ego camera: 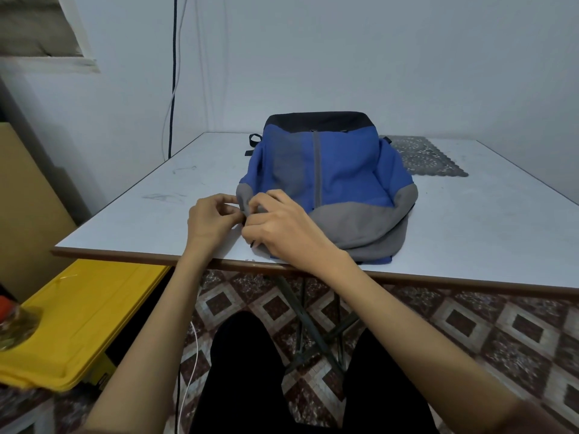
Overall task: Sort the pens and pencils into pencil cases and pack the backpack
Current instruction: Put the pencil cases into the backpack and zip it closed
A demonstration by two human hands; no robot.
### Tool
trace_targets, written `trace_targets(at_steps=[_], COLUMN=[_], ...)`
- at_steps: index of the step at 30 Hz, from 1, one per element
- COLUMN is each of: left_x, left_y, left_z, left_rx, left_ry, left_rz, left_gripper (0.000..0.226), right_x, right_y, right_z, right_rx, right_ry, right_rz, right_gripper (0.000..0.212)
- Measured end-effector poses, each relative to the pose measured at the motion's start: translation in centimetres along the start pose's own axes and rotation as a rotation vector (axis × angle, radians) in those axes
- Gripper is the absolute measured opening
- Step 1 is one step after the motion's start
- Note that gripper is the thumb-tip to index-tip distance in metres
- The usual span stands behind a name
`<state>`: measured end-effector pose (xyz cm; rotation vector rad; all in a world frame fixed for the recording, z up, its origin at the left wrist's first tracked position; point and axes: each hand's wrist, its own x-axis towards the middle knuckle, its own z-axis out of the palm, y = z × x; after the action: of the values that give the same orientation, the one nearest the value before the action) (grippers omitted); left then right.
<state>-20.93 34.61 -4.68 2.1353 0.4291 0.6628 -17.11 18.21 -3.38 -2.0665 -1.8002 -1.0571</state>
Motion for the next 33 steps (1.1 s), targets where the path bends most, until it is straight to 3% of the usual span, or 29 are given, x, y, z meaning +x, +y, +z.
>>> trace_targets(at_steps=[17, 26, 33], left_x=[0.6, 0.5, 1.0], left_y=[-0.7, -0.6, -1.0], left_z=[0.7, 0.8, 0.7], left_rx=[0.032, 0.048, -0.069], left_ry=[0.035, 0.043, -0.019], left_rz=[0.021, 0.023, -0.024], left_gripper=[0.018, 0.018, 0.024], right_x=[-7.4, -9.9, -12.1], right_y=[2.0, 2.3, 2.4], right_z=[-5.3, -5.8, -6.1], right_rx=[0.056, 0.08, 0.328], right_ry=[0.093, 0.163, 0.167], right_rz=[-0.003, 0.084, 0.286], right_gripper=[0.02, 0.017, 0.009])
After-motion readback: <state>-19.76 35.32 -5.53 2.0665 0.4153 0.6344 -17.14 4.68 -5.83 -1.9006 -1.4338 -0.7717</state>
